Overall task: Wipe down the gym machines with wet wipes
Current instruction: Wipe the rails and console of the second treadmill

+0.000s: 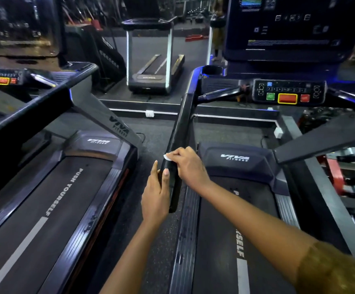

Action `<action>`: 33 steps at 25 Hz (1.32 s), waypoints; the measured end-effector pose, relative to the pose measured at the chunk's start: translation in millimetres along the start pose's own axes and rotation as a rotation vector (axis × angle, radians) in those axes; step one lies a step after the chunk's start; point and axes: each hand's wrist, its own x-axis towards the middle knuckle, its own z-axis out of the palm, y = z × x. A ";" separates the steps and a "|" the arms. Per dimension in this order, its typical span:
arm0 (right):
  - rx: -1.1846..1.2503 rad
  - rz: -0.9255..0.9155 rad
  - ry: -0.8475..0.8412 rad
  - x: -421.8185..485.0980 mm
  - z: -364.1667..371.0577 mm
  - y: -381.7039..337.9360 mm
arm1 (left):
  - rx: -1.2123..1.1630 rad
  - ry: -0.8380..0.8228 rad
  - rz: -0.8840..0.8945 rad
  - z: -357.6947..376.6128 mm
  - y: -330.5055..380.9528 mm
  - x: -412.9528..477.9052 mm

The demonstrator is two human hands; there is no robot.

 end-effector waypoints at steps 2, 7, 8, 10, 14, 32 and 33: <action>-0.054 -0.076 0.044 -20.1 -2.6 -12.3 | -0.006 0.009 0.009 -0.5 -1.0 0.1; -0.012 -0.065 0.025 -63.8 -13.6 -32.4 | -0.048 0.005 -0.003 -0.7 -0.9 -0.2; 0.055 -0.049 0.003 -71.7 -18.0 -34.7 | -0.051 0.005 -0.001 -0.8 -0.6 -0.8; 0.243 0.050 -0.015 -75.7 -25.3 -31.7 | -0.054 0.010 0.004 -0.7 0.6 -2.7; 0.516 0.547 0.160 -42.0 -22.4 -11.1 | -0.051 0.019 0.011 -1.5 3.8 -4.8; 0.752 0.707 0.276 -125.0 -31.6 -56.4 | -0.050 -0.181 0.104 -20.5 -6.5 11.5; 0.734 0.739 0.301 -121.1 -34.1 -47.1 | -0.031 -0.182 0.133 -25.5 -5.3 16.7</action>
